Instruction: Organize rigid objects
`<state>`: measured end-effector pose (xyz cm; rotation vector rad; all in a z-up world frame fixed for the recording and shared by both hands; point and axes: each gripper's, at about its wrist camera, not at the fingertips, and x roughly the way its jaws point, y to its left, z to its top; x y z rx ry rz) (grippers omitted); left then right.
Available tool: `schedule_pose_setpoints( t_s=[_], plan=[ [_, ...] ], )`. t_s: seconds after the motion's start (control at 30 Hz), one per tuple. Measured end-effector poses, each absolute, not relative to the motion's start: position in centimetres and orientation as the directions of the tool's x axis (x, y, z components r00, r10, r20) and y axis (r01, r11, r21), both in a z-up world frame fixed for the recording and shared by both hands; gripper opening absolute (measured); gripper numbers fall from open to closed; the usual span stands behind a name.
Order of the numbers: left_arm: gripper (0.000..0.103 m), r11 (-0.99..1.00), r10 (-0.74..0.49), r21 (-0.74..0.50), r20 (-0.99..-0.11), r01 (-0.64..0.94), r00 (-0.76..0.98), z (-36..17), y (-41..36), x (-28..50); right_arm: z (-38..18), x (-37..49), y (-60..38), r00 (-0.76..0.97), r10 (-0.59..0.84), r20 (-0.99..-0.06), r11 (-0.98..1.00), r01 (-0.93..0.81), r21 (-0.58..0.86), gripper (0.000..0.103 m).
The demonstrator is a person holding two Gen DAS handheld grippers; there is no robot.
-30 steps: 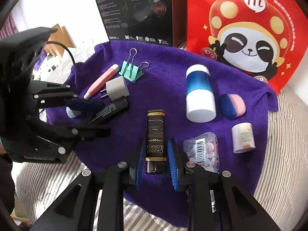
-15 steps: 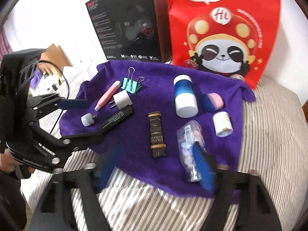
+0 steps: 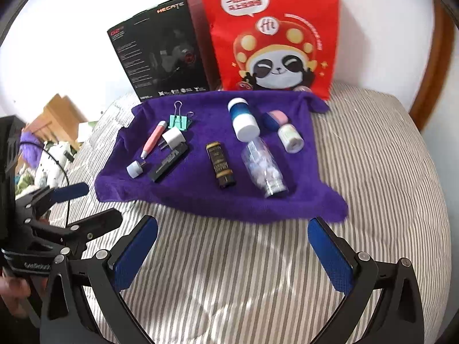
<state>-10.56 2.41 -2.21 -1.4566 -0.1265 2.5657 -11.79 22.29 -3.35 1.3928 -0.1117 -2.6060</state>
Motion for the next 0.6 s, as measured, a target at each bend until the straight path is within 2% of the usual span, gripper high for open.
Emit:
schedule_pose_setpoints(
  t_s=[0.17, 0.6],
  plan=[
    [0.101, -0.980, 0.194, -0.191, -0.837, -0.060, -0.512, -1.8, 1.4, -7.5, -3.0, -9.0, 22.4, -0.551, -0.138, -0.823, -0.990, 0.058, 0.128, 0.103],
    [0.101, -0.996, 0.091, -0.089, -0.830, -0.031, -0.550, -1.8, 2.3, -1.7, -3.0, -2.7, 21.9, -0.558, -0.055, -0.828, -0.998, 0.018, 0.055, 0.103]
  ],
)
